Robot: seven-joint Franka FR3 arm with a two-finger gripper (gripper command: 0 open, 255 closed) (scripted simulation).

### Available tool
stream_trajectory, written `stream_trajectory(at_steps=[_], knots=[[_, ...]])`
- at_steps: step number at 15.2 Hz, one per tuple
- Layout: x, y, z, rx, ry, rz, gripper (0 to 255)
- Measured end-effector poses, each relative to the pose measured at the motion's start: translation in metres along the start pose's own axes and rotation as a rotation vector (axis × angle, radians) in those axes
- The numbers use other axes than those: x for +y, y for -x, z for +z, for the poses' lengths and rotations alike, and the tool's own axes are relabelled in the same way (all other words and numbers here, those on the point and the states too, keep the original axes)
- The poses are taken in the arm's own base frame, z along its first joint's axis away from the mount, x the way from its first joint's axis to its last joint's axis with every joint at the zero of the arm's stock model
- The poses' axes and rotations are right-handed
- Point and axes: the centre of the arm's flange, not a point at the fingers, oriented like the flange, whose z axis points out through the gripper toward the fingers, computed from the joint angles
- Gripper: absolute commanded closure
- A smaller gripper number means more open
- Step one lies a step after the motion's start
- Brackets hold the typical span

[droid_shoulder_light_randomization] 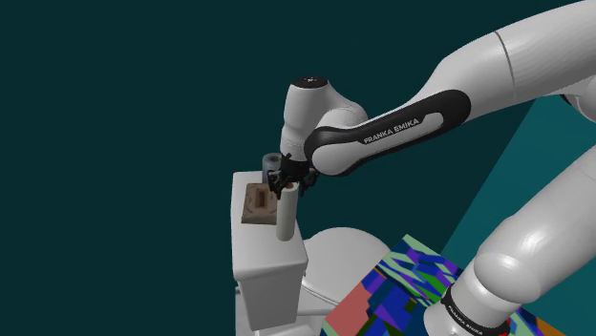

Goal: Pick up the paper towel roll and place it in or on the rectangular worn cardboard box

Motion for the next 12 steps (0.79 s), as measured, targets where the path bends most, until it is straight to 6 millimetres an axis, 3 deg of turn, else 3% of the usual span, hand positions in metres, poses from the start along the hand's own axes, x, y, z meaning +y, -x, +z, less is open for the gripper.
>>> stream_trajectory(at_steps=[9,12], knots=[[0.0001,-0.0001,0.0001,0.000,0.000,0.000,255],[0.0001,-0.0019,-0.0098,-0.001,0.000,0.000,255]])
